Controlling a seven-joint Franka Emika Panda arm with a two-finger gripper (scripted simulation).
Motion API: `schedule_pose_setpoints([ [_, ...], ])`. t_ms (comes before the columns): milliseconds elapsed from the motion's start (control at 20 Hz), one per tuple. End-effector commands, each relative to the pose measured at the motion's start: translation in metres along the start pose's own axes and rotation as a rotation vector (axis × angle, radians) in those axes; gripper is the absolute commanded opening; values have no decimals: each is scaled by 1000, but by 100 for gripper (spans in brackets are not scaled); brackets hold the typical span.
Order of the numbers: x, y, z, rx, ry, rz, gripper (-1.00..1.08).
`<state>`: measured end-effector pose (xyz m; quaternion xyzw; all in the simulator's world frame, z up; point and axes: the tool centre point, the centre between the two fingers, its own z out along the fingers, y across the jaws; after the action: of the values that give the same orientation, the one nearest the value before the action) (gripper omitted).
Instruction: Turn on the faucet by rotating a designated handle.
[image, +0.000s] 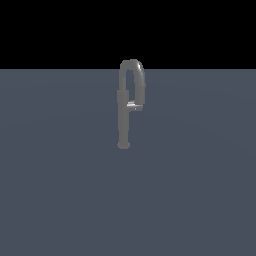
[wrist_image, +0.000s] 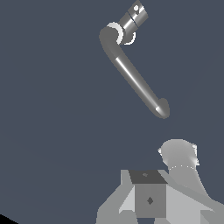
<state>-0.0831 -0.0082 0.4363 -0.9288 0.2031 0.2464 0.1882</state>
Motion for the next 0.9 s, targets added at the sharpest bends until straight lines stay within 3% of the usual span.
schedule_pose_setpoints([
  [0, 15, -3, 1, 33, -43, 32, -100],
  [850, 120, -12, 23, 270, -358, 264, -100],
])
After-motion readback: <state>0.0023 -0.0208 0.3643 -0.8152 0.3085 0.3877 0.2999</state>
